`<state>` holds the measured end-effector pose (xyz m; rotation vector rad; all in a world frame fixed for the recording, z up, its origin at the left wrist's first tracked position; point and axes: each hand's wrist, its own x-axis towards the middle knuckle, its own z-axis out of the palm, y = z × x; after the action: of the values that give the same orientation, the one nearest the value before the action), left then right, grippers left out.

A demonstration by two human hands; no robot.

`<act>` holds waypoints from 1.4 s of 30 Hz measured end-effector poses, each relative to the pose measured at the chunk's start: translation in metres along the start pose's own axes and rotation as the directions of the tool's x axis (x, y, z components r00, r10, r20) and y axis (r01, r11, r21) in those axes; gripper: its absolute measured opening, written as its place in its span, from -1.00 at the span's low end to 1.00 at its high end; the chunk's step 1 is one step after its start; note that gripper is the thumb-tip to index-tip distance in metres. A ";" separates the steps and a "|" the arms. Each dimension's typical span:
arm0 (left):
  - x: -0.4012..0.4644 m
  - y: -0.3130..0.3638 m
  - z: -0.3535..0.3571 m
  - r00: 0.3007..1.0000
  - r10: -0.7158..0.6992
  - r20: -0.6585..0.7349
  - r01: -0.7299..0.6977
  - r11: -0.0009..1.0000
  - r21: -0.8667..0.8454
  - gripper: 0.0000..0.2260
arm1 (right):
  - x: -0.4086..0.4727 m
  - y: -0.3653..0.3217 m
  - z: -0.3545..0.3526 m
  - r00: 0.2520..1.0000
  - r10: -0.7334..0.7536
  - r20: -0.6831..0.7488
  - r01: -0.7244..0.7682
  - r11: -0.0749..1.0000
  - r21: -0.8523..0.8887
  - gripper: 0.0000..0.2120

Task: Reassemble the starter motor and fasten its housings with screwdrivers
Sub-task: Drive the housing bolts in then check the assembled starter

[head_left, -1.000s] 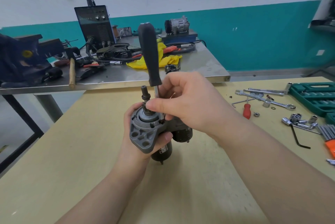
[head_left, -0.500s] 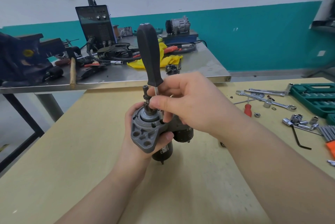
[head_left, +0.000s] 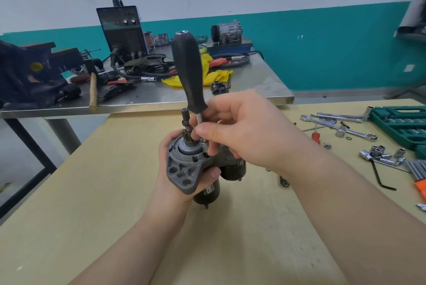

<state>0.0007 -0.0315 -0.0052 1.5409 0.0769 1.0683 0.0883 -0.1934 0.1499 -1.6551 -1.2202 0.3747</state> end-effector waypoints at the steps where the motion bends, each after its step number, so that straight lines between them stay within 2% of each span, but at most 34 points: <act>1: 0.000 -0.001 0.000 1.000 0.000 -0.001 0.000 1.000 0.008 -0.14 | 0.000 0.000 0.002 1.000 -0.006 -0.031 0.005 1.000 -0.025 -0.94; 4: 0.001 -0.001 0.000 1.000 -0.006 -0.001 0.007 1.000 0.012 -0.13 | 0.001 0.001 0.005 0.997 -0.006 -0.082 0.001 0.998 -0.055 -0.87; 10: 0.000 0.000 -0.002 1.000 -0.011 -0.006 0.011 1.000 -0.005 -0.20 | 0.001 0.002 0.000 1.000 -0.017 -0.003 0.017 0.998 -0.054 -0.91; 11: 0.000 -0.001 -0.002 1.000 -0.017 -0.003 0.017 1.000 -0.006 -0.19 | 0.001 0.001 0.001 1.000 -0.018 -0.015 0.017 0.999 -0.045 -0.95; 14: -0.001 -0.001 -0.003 0.999 -0.040 0.009 0.040 0.999 -0.007 -0.13 | 0.002 0.003 0.005 0.997 -0.025 -0.072 0.021 0.998 -0.054 -0.87; 19: 0.000 0.003 0.000 1.000 -0.020 0.004 0.020 1.000 -0.007 -0.23 | 0.004 0.004 0.001 1.000 -0.016 0.023 0.018 0.997 -0.073 -0.81; 21: -0.001 0.001 -0.001 1.000 -0.014 -0.001 0.014 1.000 -0.013 -0.22 | 0.003 0.005 0.005 0.999 -0.016 0.046 0.018 0.998 -0.059 -0.85; 26: 0.001 0.000 0.001 0.998 0.055 -0.006 -0.055 0.998 0.014 -0.22 | 0.004 0.008 0.017 0.999 -0.027 -0.028 0.022 0.989 -0.144 -0.98; 28: 0.001 0.001 0.002 0.999 0.042 0.011 -0.042 0.999 0.006 -0.19 | 0.005 0.007 0.016 0.998 0.008 -0.068 -0.016 0.994 -0.109 -0.89; 32: 0.000 -0.002 0.002 0.999 0.016 0.038 -0.017 1.000 0.015 -0.19 | 0.006 0.009 0.018 0.983 0.038 -0.178 -0.069 0.983 -0.171 -0.70; 35: -0.001 -0.003 0.000 1.000 -0.001 0.022 0.001 1.000 0.016 -0.18 | 0.004 0.010 0.018 0.995 0.019 -0.100 -0.030 0.994 -0.105 -0.84; 37: -0.001 -0.003 -0.001 1.000 0.011 0.008 -0.012 1.000 0.014 -0.20 | 0.003 0.009 0.014 1.000 0.011 -0.024 -0.009 0.999 0.048 -0.96; 39: -0.002 -0.002 -0.001 1.000 0.002 -0.004 -0.002 1.000 0.010 -0.22 | 0.002 0.008 0.009 1.000 0.012 0.024 -0.015 0.992 0.129 -0.87; 42: -0.003 0.001 -0.001 0.999 -0.030 -0.015 0.030 1.000 0.000 -0.21 | 0.002 0.006 0.004 1.000 -0.009 0.028 0.008 0.999 0.048 -0.87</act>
<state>-0.0017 -0.0324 -0.0063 1.5270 0.1103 1.0562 0.0896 -0.1898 0.1435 -1.6077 -1.2298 0.4205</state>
